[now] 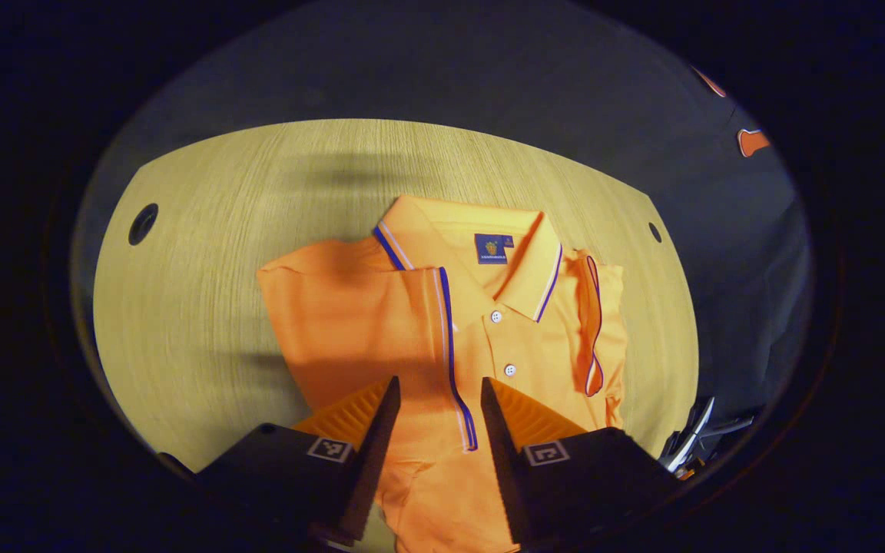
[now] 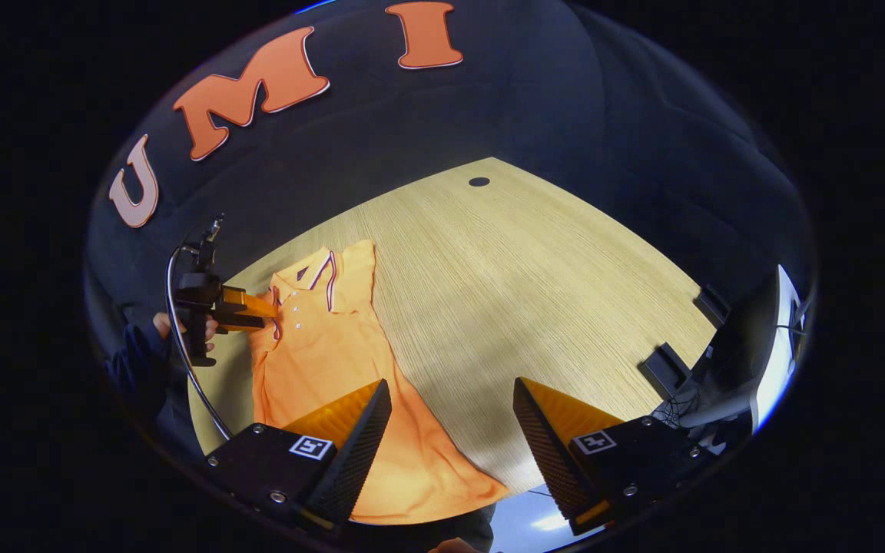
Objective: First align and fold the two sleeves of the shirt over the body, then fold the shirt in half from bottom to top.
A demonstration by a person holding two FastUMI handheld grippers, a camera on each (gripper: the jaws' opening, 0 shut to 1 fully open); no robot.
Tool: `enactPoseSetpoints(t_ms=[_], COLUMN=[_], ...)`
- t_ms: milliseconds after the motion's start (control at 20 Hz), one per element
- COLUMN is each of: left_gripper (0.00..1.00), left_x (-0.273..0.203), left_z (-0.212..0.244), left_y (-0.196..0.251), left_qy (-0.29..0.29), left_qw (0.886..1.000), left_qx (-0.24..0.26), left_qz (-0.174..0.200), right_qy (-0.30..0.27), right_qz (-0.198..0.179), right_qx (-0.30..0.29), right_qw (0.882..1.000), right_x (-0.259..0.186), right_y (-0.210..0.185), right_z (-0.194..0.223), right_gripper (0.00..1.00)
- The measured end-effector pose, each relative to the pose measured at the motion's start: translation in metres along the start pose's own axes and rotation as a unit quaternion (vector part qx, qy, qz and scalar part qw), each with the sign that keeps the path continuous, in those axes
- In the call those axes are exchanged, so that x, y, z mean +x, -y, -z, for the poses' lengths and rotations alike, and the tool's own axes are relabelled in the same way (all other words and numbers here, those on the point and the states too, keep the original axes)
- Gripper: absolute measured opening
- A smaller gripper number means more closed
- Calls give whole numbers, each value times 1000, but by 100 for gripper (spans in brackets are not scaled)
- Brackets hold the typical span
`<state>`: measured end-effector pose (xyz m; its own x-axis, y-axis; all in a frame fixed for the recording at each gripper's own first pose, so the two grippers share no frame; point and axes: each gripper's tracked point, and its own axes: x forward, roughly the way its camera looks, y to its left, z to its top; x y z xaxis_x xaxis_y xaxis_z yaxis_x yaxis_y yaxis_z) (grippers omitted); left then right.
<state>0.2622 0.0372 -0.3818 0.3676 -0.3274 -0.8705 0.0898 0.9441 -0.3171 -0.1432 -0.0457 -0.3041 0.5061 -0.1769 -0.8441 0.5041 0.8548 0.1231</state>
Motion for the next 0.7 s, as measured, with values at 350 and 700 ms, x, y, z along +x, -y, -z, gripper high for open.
enactPoseSetpoints(t_ms=[350,700], left_gripper=[96,96], left_x=[-46,-106], left_z=[36,67], left_y=[-1,7], left_qy=[35,95], left_qw=[999,994], left_qx=[9,-8], left_qz=[-23,-48], right_qy=[-23,-28], right_qz=[-26,-91], right_qx=[-30,-103], right_qw=[999,990], right_x=[7,12], right_y=[-4,-25], right_z=[12,7], right_gripper=[98,98])
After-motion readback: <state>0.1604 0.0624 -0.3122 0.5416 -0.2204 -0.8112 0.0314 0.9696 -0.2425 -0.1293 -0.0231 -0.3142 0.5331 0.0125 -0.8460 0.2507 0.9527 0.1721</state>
